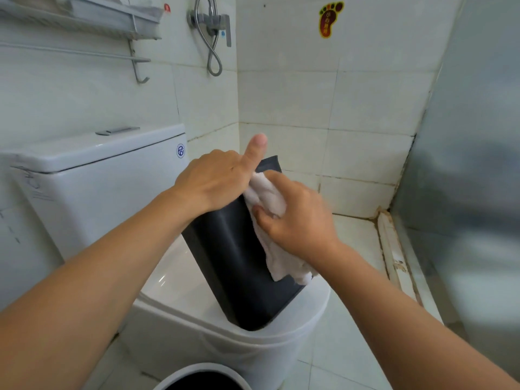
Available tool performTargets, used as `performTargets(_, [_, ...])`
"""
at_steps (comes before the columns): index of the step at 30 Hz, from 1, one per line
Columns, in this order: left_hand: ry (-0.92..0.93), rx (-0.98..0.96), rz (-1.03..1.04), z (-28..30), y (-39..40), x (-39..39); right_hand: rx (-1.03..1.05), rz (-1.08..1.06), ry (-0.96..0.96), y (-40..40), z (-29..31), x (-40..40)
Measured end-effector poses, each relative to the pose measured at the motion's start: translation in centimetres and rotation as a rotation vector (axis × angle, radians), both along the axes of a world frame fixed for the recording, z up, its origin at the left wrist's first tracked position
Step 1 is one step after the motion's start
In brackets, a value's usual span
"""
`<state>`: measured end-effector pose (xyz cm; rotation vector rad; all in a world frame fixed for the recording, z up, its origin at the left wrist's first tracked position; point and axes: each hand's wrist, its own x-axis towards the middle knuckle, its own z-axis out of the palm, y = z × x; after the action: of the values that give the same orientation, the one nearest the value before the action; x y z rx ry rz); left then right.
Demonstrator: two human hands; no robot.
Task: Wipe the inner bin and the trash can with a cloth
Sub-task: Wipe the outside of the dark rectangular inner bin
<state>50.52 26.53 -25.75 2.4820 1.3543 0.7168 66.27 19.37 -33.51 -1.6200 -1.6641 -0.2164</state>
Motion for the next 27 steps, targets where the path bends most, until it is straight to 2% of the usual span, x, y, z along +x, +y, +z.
performTargets(3, [-0.037,-0.049,-0.019,-0.1,0.2,-0.3,-0.023,0.095,-0.108,-0.9,0.0,-0.9])
performTargets(8, [-0.074,-0.11,-0.03,0.1,0.4,-0.4,-0.035,-0.127,0.111,1.5,1.3,1.3])
performTargets(9, [-0.093,-0.12,-0.026,0.1,0.5,-0.3,-0.032,-0.138,0.106,1.6,1.3,1.2])
performTargets(11, [-0.123,-0.147,-0.006,0.1,0.6,-0.3,-0.033,-0.066,0.02,0.8,1.0,0.1])
performTargets(14, [-0.16,-0.218,-0.016,0.3,0.8,-0.6,-0.065,0.172,-0.096,-1.2,0.4,-2.0])
performTargets(16, [-0.203,-0.28,-0.051,0.4,1.0,-1.0,-0.063,0.217,-0.157,-1.6,0.3,-2.5])
performTargets(18, [-0.227,-0.294,-0.064,0.4,1.1,-1.2,-0.034,0.144,-0.165,-0.9,0.5,-1.9])
performTargets(23, [-0.268,-0.318,-0.103,0.6,0.9,-0.9,-0.019,-0.086,0.02,1.3,1.7,-0.2])
performTargets(27, [-0.313,-0.45,-0.111,1.0,1.2,-0.7,-0.004,-0.017,-0.059,0.3,1.7,-2.2])
